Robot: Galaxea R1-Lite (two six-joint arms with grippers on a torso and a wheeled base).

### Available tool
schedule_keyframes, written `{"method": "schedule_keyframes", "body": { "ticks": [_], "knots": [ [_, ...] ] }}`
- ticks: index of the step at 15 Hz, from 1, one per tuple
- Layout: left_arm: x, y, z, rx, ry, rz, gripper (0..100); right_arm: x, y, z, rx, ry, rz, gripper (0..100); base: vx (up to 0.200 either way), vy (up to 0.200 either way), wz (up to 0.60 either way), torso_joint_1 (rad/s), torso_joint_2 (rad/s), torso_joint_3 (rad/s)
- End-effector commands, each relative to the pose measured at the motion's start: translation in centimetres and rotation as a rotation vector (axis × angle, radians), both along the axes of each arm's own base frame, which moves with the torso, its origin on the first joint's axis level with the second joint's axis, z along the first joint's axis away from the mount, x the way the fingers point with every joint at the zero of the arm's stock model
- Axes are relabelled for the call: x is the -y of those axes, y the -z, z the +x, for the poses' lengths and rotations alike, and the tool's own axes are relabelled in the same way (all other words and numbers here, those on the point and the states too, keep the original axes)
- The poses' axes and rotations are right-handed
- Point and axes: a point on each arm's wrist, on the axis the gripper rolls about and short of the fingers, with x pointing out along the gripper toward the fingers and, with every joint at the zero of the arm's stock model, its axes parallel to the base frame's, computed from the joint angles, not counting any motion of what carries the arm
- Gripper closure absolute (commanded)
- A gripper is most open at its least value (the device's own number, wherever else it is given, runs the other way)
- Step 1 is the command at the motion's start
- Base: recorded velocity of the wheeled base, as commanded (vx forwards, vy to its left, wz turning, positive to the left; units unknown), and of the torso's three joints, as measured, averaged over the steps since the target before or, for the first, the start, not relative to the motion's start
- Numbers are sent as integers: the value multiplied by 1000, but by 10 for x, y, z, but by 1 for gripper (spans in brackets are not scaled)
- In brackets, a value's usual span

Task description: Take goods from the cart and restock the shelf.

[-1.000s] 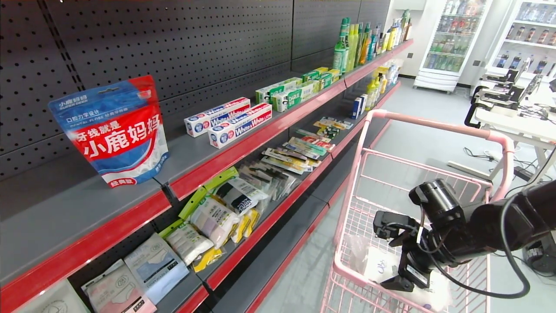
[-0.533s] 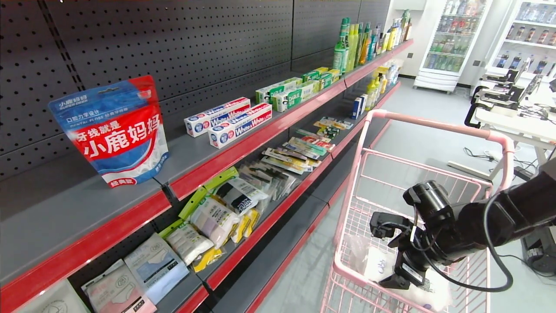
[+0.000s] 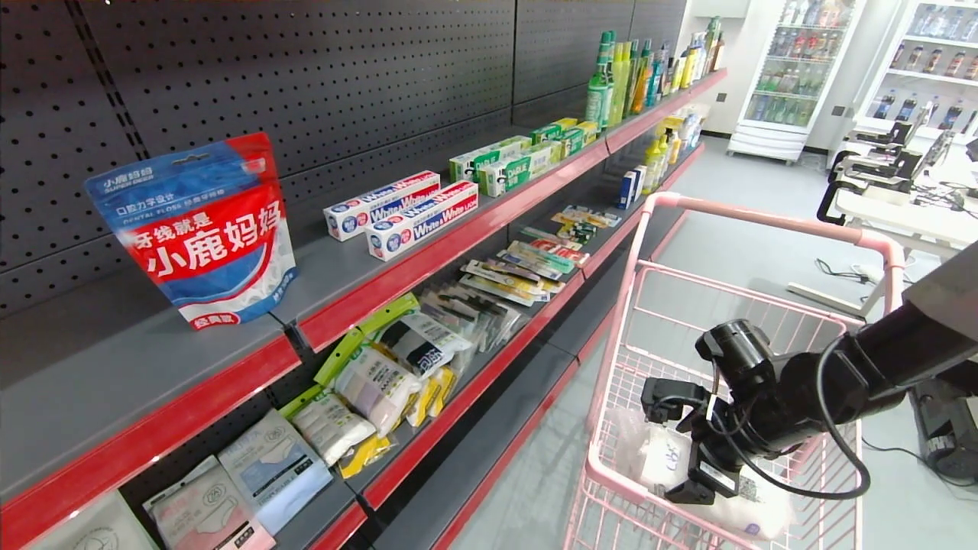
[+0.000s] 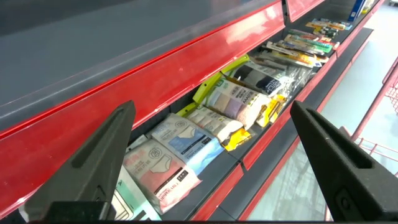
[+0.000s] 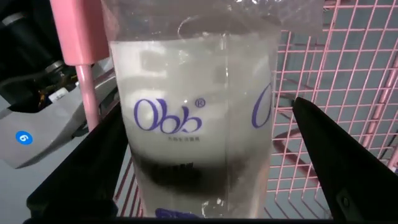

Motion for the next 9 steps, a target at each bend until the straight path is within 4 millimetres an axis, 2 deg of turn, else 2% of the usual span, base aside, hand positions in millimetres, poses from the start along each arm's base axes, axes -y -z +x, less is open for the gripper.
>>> {"method": "schedule_keyframes", "body": {
  "ticks": [1, 3, 9],
  "knots": [
    [0, 0, 0, -2, 0, 0, 0, 0, 8, 2, -23, -5, -8, 0, 0, 0, 0, 0, 0, 0],
    [0, 0, 0, -2, 0, 0, 0, -2, 12, 3, -34, -10, -13, 0, 0, 0, 0, 0, 0, 0],
    [0, 0, 0, 0, 0, 0, 0, -8, 15, 26, -75, -39, -87, 0, 0, 0, 0, 0, 0, 0]
  ]
}}
